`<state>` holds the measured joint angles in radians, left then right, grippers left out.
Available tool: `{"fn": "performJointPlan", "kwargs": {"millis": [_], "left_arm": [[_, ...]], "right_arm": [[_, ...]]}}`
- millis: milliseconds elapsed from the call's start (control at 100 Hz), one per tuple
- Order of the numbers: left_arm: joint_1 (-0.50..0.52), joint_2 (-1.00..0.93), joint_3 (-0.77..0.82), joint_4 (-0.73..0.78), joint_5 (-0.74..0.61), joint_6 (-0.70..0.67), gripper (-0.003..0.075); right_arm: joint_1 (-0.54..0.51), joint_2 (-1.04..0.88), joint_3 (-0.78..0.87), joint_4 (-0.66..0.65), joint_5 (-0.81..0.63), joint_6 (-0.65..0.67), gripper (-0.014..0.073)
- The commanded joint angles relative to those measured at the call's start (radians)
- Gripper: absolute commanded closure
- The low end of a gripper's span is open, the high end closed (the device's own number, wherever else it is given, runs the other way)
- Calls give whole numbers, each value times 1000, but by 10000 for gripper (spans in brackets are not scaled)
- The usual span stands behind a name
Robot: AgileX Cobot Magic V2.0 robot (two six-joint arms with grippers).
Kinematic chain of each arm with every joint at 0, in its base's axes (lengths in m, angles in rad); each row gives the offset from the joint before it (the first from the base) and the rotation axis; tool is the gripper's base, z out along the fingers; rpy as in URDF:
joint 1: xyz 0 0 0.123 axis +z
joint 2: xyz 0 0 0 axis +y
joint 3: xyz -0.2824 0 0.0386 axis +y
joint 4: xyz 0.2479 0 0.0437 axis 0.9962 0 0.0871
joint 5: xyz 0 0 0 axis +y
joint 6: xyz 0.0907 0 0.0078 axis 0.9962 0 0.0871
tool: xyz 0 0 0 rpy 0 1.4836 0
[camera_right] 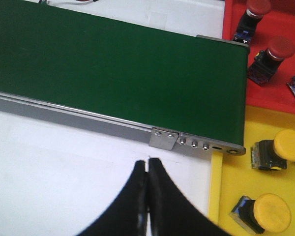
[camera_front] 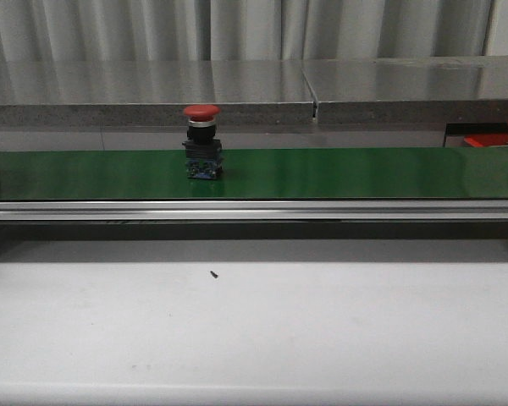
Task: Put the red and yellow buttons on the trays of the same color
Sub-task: 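Set the yellow button on the belt and open the left gripper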
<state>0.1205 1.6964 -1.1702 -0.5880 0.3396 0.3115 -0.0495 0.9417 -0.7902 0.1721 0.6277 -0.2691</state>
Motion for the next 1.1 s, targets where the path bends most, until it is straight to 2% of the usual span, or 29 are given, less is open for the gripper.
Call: {"fn": "performJointPlan", "kwargs": {"millis": [0, 240, 470, 560, 640, 680, 730, 840, 870, 970, 1020, 1090], "left_arm": [[-7, -90, -29, -23, -52, 12, 54], [-85, -299, 24, -23, -57, 65, 98], [-206, -595, 245, 13, -169, 65, 166], [-216, -709, 340, 13, -165, 65, 227], [-216, -808, 429, 13, -165, 65, 323], [-214, -847, 465, 13, -165, 65, 374], [-214, -897, 513, 13, -165, 65, 472], [-214, -1005, 608, 13, -166, 65, 685], [-214, -1028, 628, 13, -168, 65, 739], [-214, -1088, 684, 13, -168, 65, 739], [-214, -1102, 703, 13, -168, 65, 739], [-214, -1106, 717, 13, -167, 65, 739]], "right_arm": [[-3, -16, -27, 3, -57, -4, 692], [-3, -16, -27, 3, -60, -4, 692], [-3, -14, -27, 4, -51, -4, 691], [-3, -14, -27, 4, -42, -4, 690], [-3, -14, -27, 5, -34, -4, 663], [-3, -14, -27, 6, -27, -4, 635], [-3, -14, -27, 11, -20, -4, 568], [-3, -14, -27, 24, -1, -4, 371], [-3, -14, -27, 26, 2, -4, 286], [-3, -14, -27, 29, 12, -15, 41], [-3, -9, -29, 45, 14, -26, -37], [3, 9, -34, 89, 17, -62, -19]]}}
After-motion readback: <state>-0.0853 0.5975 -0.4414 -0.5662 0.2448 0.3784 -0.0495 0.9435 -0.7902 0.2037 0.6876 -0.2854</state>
